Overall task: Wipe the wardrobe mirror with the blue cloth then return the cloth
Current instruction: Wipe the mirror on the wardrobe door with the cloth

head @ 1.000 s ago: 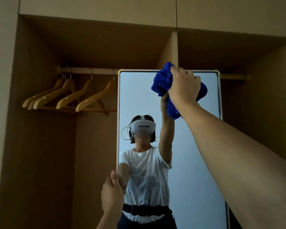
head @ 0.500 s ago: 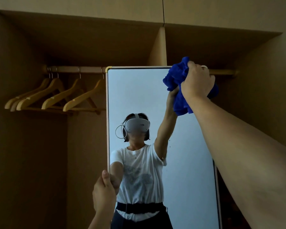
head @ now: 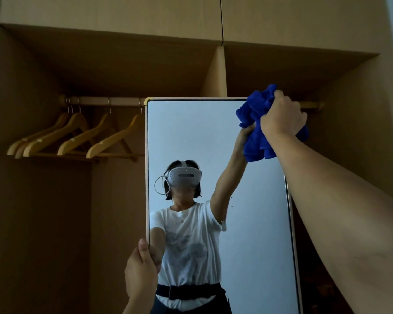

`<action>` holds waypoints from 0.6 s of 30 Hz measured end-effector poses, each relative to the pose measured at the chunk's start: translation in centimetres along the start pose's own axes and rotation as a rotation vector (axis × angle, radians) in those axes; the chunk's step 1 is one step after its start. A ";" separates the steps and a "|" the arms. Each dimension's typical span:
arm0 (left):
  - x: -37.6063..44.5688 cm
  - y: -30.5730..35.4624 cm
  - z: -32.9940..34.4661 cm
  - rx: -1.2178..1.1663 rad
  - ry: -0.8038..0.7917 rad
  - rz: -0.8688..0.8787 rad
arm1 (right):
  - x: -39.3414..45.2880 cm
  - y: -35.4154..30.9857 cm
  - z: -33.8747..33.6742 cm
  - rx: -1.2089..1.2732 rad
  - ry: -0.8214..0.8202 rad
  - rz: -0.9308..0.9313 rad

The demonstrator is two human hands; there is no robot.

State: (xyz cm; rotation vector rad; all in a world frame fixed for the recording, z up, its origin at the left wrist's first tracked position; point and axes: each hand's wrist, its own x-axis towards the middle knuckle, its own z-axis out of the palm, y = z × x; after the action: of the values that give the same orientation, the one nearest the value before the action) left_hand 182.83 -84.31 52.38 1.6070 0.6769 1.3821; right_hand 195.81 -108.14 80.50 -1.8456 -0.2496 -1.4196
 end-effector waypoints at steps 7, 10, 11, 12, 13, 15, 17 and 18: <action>0.1 -0.7 -0.1 0.030 -0.011 -0.005 | -0.3 0.7 -0.6 0.022 -0.026 0.044; 0.1 -0.8 0.0 0.034 -0.005 -0.019 | -0.8 1.1 -0.5 0.039 -0.036 0.066; 0.1 -0.9 0.0 0.038 -0.003 -0.024 | -1.1 1.3 -0.5 0.049 -0.036 0.072; 0.1 -0.9 0.1 0.041 -0.003 -0.028 | -1.5 1.5 -0.4 0.060 -0.034 0.081; 0.0 -0.9 0.1 0.040 -0.005 -0.028 | -1.9 1.7 -0.4 0.068 -0.031 0.090; -0.2 -0.7 0.1 0.030 0.006 -0.028 | -2.8 2.0 -0.1 0.072 -0.023 0.108; -0.4 -0.4 0.0 0.017 0.017 -0.016 | -3.7 2.1 0.1 0.069 -0.023 0.123; -0.6 -0.3 0.0 0.006 0.015 -0.015 | -4.1 2.2 0.2 0.067 -0.023 0.132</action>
State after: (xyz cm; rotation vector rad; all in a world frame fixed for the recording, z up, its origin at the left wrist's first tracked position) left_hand 182.76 -84.69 51.88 1.5949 0.7016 1.3840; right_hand 195.76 -108.32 75.80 -1.7909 -0.1816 -1.2857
